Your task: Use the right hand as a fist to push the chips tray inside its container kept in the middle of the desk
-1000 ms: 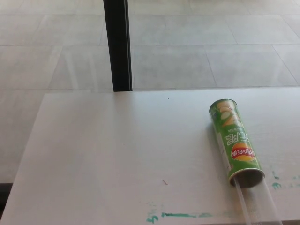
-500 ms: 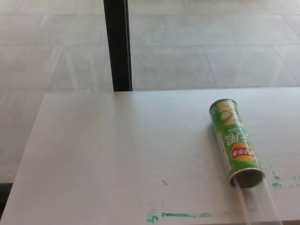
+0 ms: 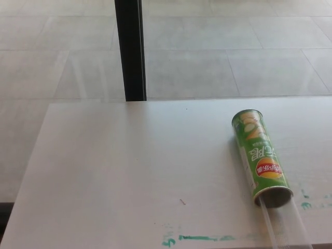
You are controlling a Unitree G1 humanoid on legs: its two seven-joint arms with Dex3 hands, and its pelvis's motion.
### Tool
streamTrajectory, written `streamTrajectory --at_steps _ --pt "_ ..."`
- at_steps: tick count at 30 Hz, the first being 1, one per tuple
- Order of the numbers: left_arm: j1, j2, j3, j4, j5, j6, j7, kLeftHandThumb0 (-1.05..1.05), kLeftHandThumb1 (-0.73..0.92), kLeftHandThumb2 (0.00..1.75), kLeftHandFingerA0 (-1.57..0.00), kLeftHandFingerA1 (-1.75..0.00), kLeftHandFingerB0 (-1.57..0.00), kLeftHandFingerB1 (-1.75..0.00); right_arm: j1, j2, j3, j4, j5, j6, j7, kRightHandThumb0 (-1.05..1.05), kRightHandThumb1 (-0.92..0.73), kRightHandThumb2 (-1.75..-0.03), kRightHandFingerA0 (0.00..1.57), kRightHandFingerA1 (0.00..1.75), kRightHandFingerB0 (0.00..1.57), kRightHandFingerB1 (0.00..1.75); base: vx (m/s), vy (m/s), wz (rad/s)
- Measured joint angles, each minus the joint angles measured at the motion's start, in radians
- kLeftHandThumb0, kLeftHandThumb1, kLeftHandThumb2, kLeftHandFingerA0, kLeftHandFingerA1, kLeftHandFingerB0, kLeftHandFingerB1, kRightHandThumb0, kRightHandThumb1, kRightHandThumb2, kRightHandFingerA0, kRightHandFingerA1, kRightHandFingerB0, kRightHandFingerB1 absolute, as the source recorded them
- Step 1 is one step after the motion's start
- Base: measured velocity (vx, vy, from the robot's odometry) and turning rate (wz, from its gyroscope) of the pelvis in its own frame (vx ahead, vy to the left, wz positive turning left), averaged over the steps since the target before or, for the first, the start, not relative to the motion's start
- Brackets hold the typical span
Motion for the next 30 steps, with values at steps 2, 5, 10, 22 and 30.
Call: streamTrajectory --at_steps 2,5,10,22,30 --pt "0.000 0.000 -0.001 0.000 0.000 0.000 0.000 -0.75 0.68 1.41 -1.46 -1.60 -0.42 -1.01 -0.016 -0.003 0.018 0.007 -0.030 0.007 0.001 -0.68 -0.74 -0.63 0.94 0.63 0.70 0.46 0.00 0.000 0.00" --pt "0.000 0.000 -0.004 0.000 0.000 0.000 0.000 -0.73 0.66 1.40 -1.43 -1.58 -0.41 -0.99 -0.045 -0.007 0.051 0.017 -0.080 0.021 0.003 -0.69 -0.76 -0.63 0.97 0.81 0.76 0.48 0.00 0.000 0.00" --pt "0.000 0.000 -0.010 0.000 0.000 0.000 0.001 -0.67 0.67 1.38 -1.47 -1.56 -0.53 -1.03 -0.099 -0.015 0.100 0.048 -0.154 0.041 0.003 -0.68 -0.72 -0.62 1.00 0.86 0.81 0.49 0.00 0.000 0.00" --pt "0.000 0.000 -0.023 0.001 0.000 0.000 0.001 -0.77 0.73 1.45 -1.46 -1.61 -0.50 -1.06 -0.250 -0.050 0.224 0.204 -0.334 0.095 0.002 -0.67 -0.77 -0.63 0.96 0.99 0.65 0.44 0.00 0.000 0.00" --pt "0.003 0.000 -0.032 0.001 0.000 0.000 0.001 -0.79 0.75 1.47 -1.45 -1.62 -0.44 -1.04 -0.336 -0.072 0.299 0.291 -0.451 0.136 0.001 -0.69 -0.76 -0.63 0.95 1.07 0.73 0.47 0.00 0.000 0.00"
